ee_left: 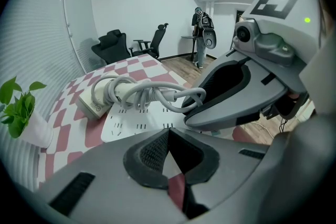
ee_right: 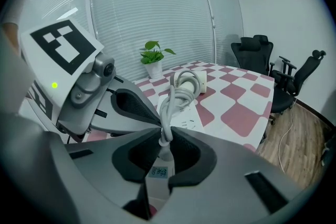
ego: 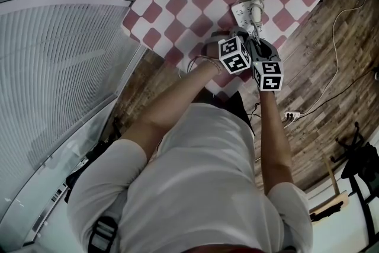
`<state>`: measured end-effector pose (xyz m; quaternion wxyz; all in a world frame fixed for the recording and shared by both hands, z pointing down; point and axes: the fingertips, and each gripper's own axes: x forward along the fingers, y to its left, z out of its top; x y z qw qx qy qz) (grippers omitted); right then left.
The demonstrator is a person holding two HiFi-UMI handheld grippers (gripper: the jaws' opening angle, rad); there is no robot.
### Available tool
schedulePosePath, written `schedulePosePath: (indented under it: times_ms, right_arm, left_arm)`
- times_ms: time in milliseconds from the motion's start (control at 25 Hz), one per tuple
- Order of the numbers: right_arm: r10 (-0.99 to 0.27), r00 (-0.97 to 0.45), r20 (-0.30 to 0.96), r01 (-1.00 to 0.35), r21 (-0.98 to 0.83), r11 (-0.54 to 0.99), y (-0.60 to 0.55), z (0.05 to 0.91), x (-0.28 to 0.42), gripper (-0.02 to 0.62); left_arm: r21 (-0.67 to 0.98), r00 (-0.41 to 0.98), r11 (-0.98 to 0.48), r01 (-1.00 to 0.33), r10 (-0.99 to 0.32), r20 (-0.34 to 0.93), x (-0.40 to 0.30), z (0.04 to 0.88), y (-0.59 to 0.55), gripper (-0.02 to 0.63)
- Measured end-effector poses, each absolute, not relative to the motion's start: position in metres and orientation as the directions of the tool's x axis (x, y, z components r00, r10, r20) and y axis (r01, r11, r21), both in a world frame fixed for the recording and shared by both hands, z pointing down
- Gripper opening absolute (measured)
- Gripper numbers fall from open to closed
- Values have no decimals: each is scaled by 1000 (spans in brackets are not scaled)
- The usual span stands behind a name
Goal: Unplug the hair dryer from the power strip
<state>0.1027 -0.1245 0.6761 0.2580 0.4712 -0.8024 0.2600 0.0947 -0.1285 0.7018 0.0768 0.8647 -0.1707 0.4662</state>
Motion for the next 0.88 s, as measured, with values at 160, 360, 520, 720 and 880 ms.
schedulePosePath:
  times_ms: [160,360,520,720,880]
  right_arm:
    - [-619,-423,662,-891,-179,417,-124,675,103,77]
    - [-615,-422,666,-891,-182,415,-124,675,103,77]
    - [-620,-422,661,-894,-188,407,-124,674,104,77]
    - [-616,-423,664,-894,-195,404,-124,674,104,75]
    - [-626,-429,651,-893,-203,401,-125,669,104,75]
  left_arm:
    - [-32,500,-932,-361,-223,837,95,701,-128,29]
    - [-42,494,-934,-356,-226,840,95,702,-127,29]
    - [-37,491,-936,-351,-218,843,95,702,-127,29]
    - [-47,486,-941,-336,-216,847,95,702,-128,29]
    - [-50,479,-944,-325,-210,852,96,702,-127,29]
